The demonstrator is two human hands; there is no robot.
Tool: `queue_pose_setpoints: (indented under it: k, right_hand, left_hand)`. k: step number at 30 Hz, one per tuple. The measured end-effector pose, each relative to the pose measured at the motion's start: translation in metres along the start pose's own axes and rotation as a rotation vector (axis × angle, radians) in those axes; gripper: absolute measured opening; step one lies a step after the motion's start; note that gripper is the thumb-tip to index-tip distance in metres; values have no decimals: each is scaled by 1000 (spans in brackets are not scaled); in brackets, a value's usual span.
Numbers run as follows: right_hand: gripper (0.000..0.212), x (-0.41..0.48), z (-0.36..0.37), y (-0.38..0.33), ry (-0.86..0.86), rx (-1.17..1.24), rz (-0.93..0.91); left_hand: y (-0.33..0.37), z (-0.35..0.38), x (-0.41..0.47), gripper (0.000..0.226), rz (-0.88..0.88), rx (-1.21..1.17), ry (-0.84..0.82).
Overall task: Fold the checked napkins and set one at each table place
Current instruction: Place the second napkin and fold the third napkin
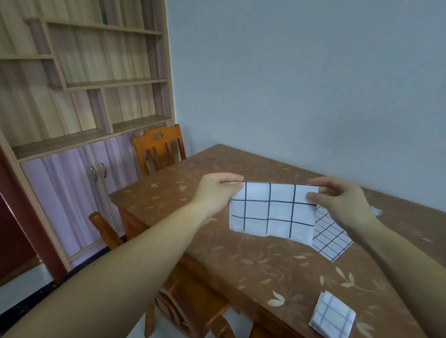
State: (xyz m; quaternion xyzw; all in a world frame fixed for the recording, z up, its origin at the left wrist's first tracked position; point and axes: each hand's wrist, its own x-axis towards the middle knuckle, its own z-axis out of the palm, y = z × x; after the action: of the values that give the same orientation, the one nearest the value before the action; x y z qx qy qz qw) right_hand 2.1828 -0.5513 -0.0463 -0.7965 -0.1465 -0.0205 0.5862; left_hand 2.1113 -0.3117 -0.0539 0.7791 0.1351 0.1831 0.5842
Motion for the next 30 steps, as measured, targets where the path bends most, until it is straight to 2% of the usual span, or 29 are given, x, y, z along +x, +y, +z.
queue_pose_setpoints:
  k: [6, 13, 18, 21, 23, 27, 30]
  right_hand:
    - [15, 5, -1, 5, 9, -280, -63]
    - [13, 2, 2, 4, -9, -562, -144]
    - [15, 3, 2, 3, -33, -650, -153]
    - [15, 1, 0, -1, -140, -662, -148]
    - [14, 2, -4, -3, -179, -588, -170]
    - [11, 1, -9, -13, -221, -437, -162]
    - [18, -1, -4, -21, -290, -484, -232]
  left_hand:
    - [-3, -8, 4, 27, 89, 221, -22]
    - [-10, -10, 7, 16, 151, 347, 31]
    - [-11, -9, 8, 11, 152, 398, 49]
    - [-9, -11, 5, 11, 155, 438, 48]
    - [-8, -15, 6, 10, 134, 510, -29]
    - [-5, -19, 11, 5, 70, 744, -310]
    - [2, -6, 5, 21, 125, 730, -461]
